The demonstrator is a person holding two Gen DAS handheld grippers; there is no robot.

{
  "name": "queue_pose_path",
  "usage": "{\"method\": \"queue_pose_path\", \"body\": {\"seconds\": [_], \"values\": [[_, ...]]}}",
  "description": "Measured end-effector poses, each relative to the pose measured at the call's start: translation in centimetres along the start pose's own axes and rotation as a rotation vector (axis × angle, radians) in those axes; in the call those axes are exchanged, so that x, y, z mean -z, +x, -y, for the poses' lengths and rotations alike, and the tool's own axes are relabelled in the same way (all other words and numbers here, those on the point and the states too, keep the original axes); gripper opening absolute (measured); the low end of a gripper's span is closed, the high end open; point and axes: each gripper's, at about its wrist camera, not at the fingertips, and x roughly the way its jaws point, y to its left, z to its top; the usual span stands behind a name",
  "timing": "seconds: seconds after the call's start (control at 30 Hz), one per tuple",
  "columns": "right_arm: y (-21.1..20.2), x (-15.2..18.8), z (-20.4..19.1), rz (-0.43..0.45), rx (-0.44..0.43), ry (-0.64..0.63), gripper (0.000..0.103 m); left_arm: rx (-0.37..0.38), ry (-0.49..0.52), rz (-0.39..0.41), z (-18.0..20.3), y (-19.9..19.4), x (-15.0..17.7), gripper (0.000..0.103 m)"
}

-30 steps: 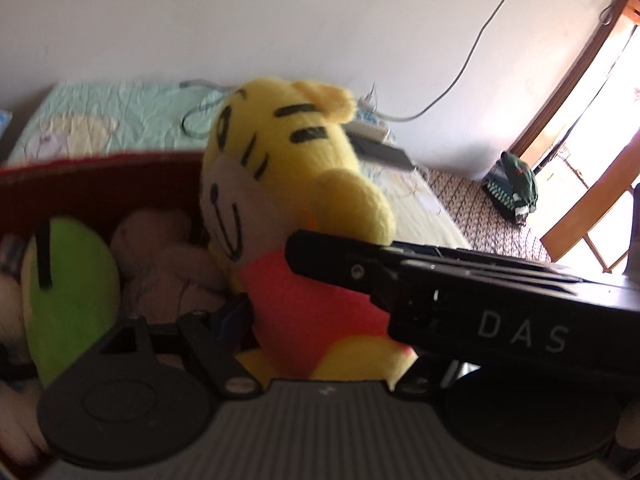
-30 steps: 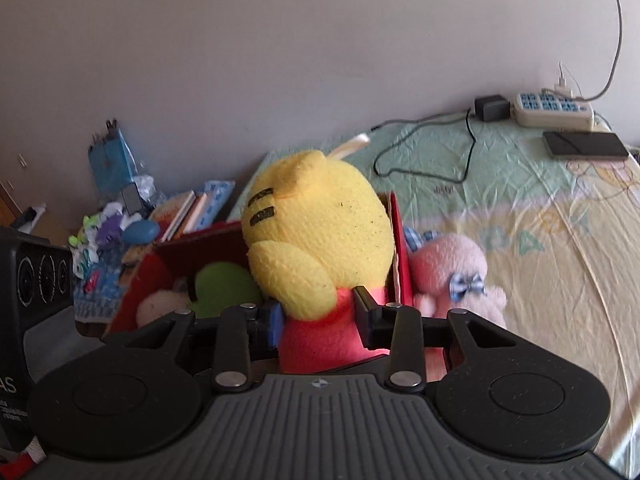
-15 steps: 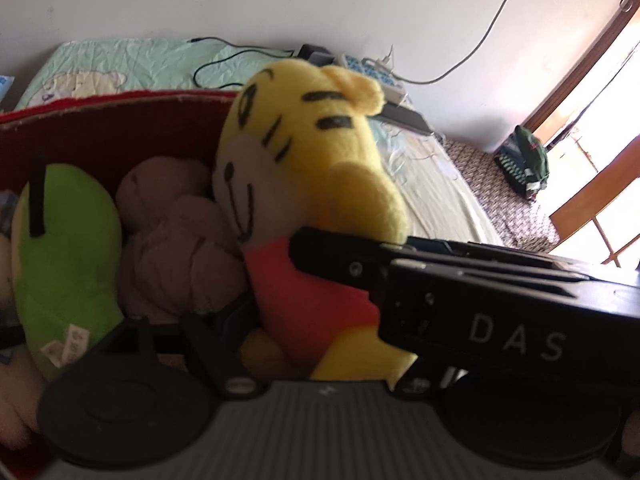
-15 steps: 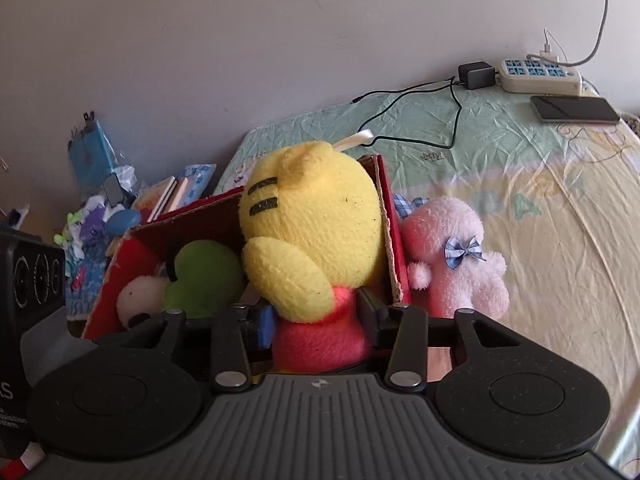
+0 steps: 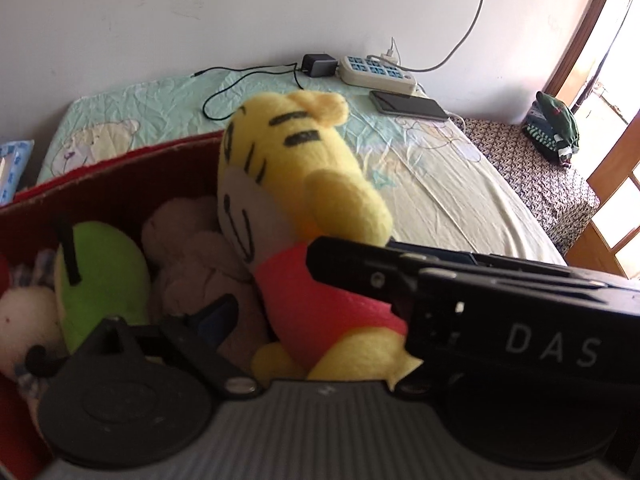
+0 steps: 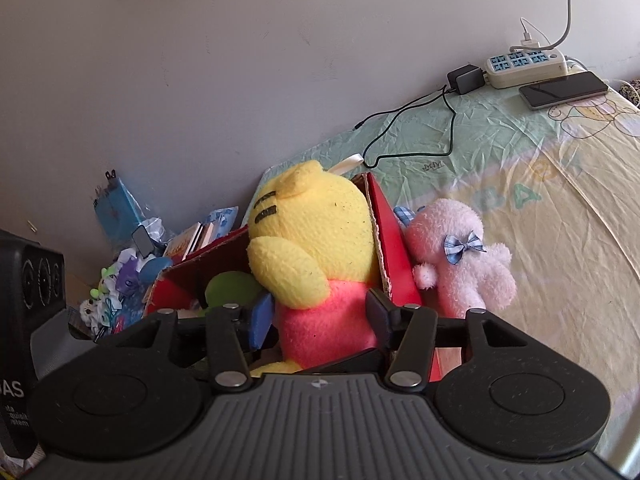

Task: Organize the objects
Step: 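Lower the yellow tiger into the box and open the right gripper, then move the right gripper back to the white bunny with blue bow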

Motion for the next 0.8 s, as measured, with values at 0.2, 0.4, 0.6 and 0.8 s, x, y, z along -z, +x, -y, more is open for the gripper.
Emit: {"method": "queue_pose_path", "body": {"seconds": [0.2,0.4,0.6,0.8], "values": [[-0.3,-0.2,0.4,0.006,-0.024,-0.002,0.055,-0.039,-0.029,-0.003,-0.1,-1.1,0.2,0.094],[-0.7,-0.3,1.2,-0.008,-0.060,0.013,0.054,-0.089,-0.051,0.002,0.6,-1.8,0.4,0.095],[-1.6,-0.6,2.0,-0.021,-0.093,0.002,0.054,-0.139,-0.086,0.004,1.4,-2.4,0.5,0.095],[-2.3,-0.9,2.8,-0.041,-0.113,-0.018,0.054,-0.196,-0.107,0.011,2.6,-2.8,0.8,0.095]]}}
